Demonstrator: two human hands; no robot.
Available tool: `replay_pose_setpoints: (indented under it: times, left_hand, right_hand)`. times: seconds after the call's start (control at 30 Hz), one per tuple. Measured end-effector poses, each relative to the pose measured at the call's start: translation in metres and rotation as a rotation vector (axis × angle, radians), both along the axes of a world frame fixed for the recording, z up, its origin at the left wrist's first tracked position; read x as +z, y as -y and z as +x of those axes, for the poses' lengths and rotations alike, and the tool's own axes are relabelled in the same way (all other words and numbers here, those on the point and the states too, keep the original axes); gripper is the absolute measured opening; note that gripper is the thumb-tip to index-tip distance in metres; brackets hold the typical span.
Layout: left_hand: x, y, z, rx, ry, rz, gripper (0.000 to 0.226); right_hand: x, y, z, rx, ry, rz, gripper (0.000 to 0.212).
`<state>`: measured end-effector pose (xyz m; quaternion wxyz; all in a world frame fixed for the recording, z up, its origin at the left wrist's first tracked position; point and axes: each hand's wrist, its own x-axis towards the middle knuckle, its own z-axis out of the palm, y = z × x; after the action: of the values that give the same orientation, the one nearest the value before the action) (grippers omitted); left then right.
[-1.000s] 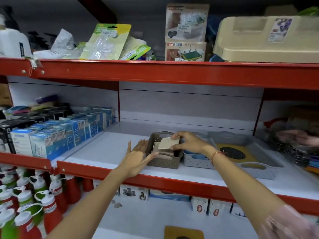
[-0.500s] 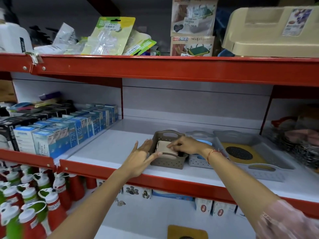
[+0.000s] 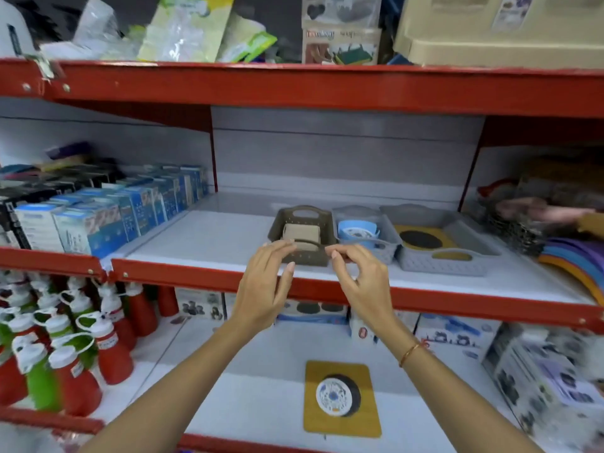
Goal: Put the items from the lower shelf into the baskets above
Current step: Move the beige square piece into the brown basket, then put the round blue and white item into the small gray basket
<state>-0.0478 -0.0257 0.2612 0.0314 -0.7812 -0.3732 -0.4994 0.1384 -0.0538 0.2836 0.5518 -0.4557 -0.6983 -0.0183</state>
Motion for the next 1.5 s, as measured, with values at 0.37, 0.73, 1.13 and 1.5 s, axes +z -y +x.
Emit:
replay_pose_setpoints:
  times: [0.37,0.73,1.13,1.5]
  left_hand:
    - [-0.137,0.032,0.012,-0.102,-0.234,-0.29,0.04]
    - [-0.243,0.0,0.046,-0.019,-0.979,-0.94,0.076]
    - [-0.253,-0.002,0.054,0.001,-0.937,-1.028,0.128]
    - [-0.186,0.016,0.036,-0.023,-0.613,-0.833,0.103]
  right_hand:
    - [-0.161,0.039,0.045,-0.033,0.168,-0.503,0.015]
    - [-0.258,0.004,0.064,-0.055,0.29,-1.054,0.07]
    - [-0.29,-0.016,0.06,0.01,0.567,-0.941,0.085]
    - [-0.22,0.009,0.054,-0.021,0.215,-0.839,0.089]
